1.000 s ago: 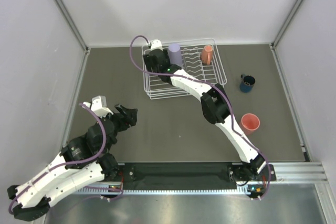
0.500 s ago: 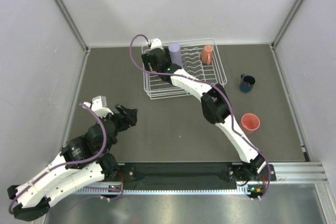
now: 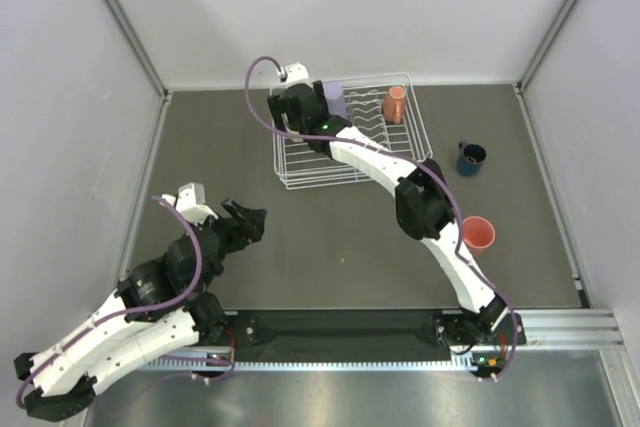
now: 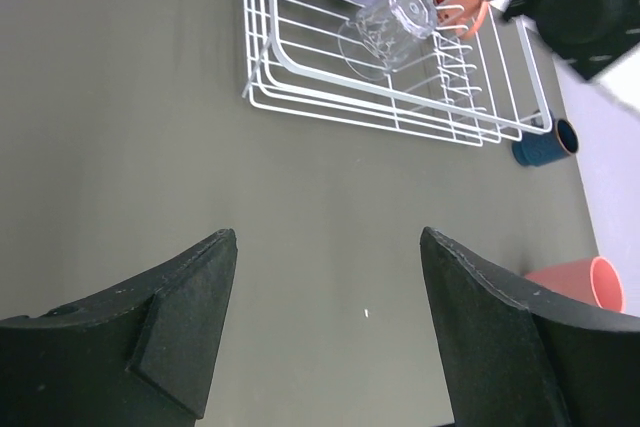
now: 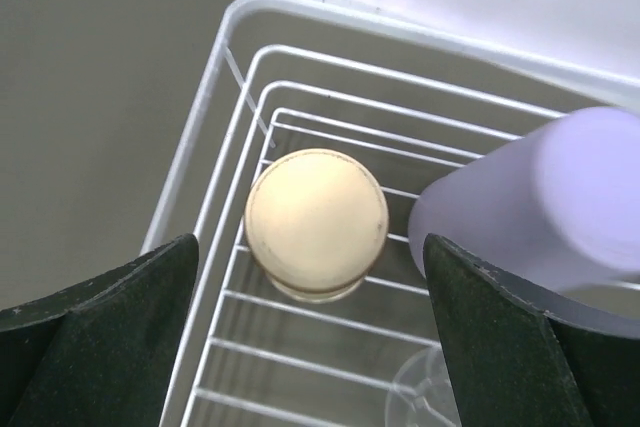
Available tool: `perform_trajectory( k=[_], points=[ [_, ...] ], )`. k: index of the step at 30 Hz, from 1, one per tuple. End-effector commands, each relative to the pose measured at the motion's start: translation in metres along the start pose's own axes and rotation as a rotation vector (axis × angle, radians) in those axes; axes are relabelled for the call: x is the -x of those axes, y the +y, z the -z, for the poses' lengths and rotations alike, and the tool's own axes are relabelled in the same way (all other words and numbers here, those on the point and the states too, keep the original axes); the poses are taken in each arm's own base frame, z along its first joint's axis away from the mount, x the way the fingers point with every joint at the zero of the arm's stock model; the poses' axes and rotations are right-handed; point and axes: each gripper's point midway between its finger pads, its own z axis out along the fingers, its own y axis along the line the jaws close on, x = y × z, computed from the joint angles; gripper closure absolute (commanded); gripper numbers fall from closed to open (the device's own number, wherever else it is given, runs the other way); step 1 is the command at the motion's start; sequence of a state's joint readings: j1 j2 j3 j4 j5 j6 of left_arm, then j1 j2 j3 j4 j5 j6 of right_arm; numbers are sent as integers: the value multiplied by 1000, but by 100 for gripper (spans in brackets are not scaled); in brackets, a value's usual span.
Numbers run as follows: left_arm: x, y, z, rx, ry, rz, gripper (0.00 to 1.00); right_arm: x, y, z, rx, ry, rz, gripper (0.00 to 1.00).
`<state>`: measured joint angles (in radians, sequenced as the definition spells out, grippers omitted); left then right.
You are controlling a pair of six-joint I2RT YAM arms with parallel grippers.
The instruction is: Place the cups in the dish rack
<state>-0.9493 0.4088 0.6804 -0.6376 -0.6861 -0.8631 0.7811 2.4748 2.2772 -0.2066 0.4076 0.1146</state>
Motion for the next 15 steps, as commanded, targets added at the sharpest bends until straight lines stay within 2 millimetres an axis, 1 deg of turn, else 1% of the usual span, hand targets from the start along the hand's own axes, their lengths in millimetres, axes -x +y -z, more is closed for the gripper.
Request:
perform_trajectory(
  k=[1,2,4,5,6,7,8,10,11,13,14,15],
  points=[
    [-5,-8,1,-22,38,29,20,101,-7,72,-8,-168,-44,7],
    [-6,-11,2,-30,52,32,20,118,-13,89,-17,-191,-50,6],
    [-9,-13,2,-36,70,38,19,107,-19,102,-33,-145,-29,6],
    [-10,-15,3,-44,82,43,19,110,-29,118,-47,-140,-44,5],
    [-12,-16,3,-47,90,48,19,108,-33,127,-55,-128,-46,5],
    [-13,-18,4,-52,98,57,19,103,-41,136,-76,-107,-55,5],
    [-15,-21,5,-63,113,63,19,98,-52,153,-87,-92,-55,5],
    [-16,-25,5,-74,126,72,19,86,-64,170,-105,-60,-60,5],
    [-18,-26,5,-79,134,74,19,72,-79,189,-131,-22,-49,5],
    [-24,-29,4,-86,163,70,18,56,-99,208,-183,15,-86,5],
    [-26,-32,4,-94,172,67,17,37,-115,229,-211,59,-83,5],
    [-30,-36,5,-106,198,59,17,28,-129,238,-237,77,-101,5]
  ],
)
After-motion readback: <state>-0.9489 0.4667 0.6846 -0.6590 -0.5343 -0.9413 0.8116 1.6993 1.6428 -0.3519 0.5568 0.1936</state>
